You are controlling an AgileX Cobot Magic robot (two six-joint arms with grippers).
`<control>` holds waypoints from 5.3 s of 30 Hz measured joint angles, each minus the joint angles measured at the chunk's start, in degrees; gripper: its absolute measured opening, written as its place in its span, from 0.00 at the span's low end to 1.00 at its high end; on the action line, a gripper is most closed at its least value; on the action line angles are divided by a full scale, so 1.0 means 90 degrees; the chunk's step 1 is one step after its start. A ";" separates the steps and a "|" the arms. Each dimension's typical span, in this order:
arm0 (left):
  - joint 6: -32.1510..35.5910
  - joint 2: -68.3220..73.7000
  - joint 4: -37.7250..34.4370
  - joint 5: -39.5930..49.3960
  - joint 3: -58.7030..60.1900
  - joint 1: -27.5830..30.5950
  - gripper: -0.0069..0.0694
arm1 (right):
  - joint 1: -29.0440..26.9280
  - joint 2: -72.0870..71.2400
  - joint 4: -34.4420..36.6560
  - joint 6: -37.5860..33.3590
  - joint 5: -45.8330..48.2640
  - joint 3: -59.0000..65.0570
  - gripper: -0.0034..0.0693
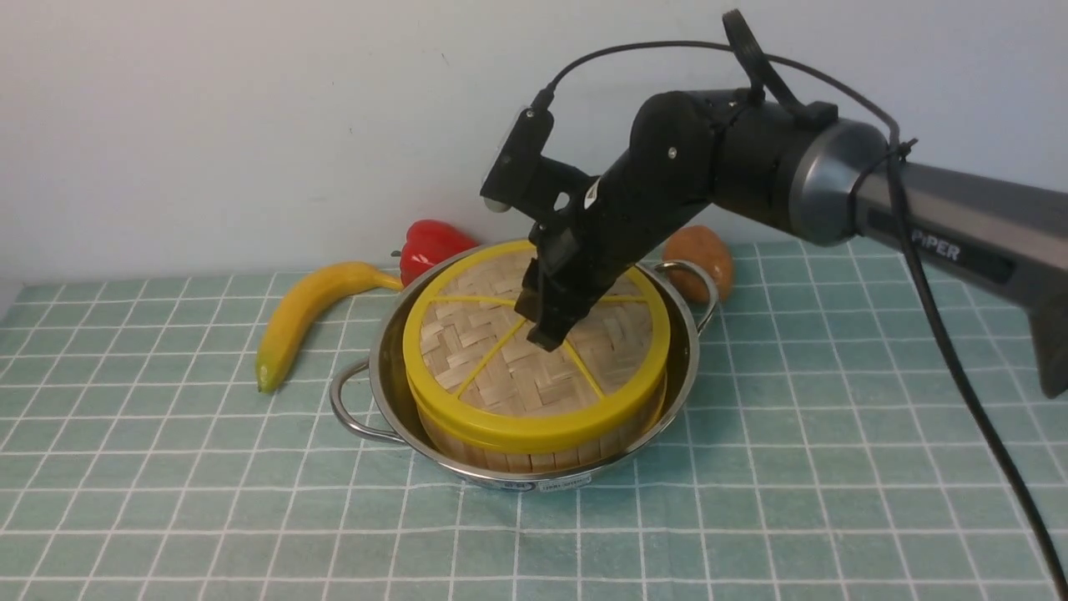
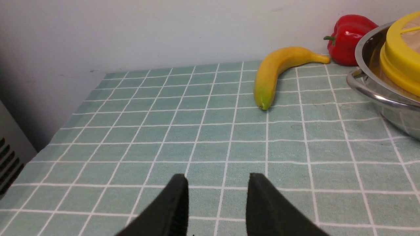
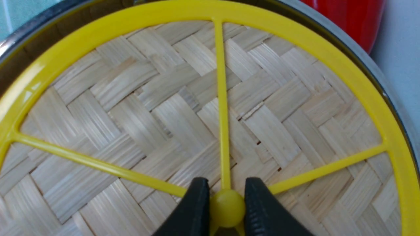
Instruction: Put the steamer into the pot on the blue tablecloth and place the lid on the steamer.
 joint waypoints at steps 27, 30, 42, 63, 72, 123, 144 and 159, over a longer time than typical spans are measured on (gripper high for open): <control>0.0000 0.0000 0.0000 0.0000 0.0000 0.0000 0.41 | 0.0006 -0.0006 0.0171 -0.0341 -0.0160 0.0000 0.25; 0.0000 0.0000 0.0000 0.0000 0.0000 0.0000 0.41 | 0.0006 -0.0006 0.0171 -0.0354 -0.0160 0.0000 0.25; 0.0000 0.0000 0.0000 0.0000 0.0000 0.0000 0.41 | 0.0006 -0.0006 0.0190 -0.0354 -0.0160 0.0000 0.25; 0.0000 0.0000 0.0000 0.0000 0.0000 0.0000 0.41 | 0.0006 -0.0617 0.0065 -0.0232 0.0061 0.0000 0.62; 0.0000 0.0000 0.0000 0.0000 0.0000 0.0000 0.41 | 0.0006 -0.1478 0.0009 0.0248 0.0043 0.0000 0.51; 0.0000 0.0000 0.0000 0.0000 0.0000 0.0000 0.41 | -0.2391 -0.9462 -0.1932 0.5073 -0.2983 0.7458 0.17; 0.0000 0.0000 0.0000 0.0000 0.0000 0.0000 0.41 | -0.3453 -1.3955 -0.1879 0.5305 -0.3881 1.1976 0.31; 0.0000 0.0000 0.0000 0.0000 0.0000 0.0000 0.41 | -0.3453 -1.3957 -0.1857 0.5311 -0.3369 1.2178 0.36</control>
